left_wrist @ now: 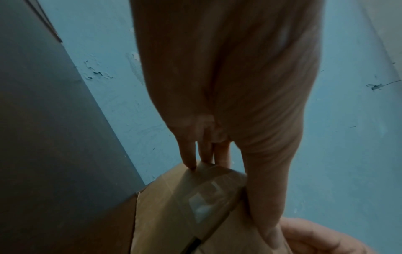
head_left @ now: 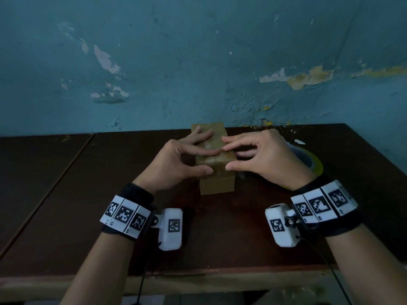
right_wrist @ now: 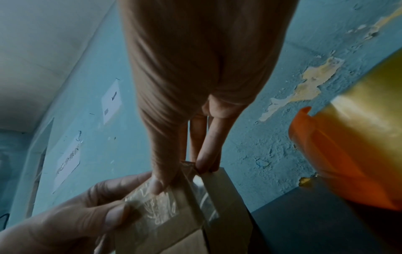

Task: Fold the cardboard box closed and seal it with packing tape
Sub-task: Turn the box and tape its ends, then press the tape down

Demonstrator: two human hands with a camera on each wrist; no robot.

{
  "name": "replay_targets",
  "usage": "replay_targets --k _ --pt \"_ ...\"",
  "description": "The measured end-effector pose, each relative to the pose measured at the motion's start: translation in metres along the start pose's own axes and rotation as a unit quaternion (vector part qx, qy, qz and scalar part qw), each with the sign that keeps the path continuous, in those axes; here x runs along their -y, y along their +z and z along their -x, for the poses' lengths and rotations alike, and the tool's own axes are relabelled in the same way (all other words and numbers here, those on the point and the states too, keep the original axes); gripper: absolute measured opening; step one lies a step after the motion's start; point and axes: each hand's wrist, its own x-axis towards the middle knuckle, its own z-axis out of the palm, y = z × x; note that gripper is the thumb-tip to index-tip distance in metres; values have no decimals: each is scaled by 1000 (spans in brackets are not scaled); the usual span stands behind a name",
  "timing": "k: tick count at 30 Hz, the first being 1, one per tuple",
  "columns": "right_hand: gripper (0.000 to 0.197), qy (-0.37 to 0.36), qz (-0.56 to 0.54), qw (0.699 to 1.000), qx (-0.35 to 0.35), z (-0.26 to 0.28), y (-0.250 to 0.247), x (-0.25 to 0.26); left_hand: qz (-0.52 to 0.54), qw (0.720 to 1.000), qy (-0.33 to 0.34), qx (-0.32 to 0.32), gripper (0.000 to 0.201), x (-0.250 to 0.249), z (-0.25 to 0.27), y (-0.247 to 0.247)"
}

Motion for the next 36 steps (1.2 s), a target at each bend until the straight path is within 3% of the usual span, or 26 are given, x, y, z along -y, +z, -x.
replay_targets --k 6,12,16,20,36 --pt "46 3 -3 1000 -1 0 1 1 6 1000 -7 23 55 1 0 -3" --pt "45 6 -6 1000 0 0 1 0 44 994 10 99 56 7 6 -15" --pt "44 4 0 1000 -4 0 0 0 103 992 20 67 43 12 8 -15" --pt "44 5 0 1000 -6 0 1 0 88 995 34 24 47 19 5 -12" --pt "43 9 0 1000 -10 0 2 1 83 995 48 24 57 23 2 -12"
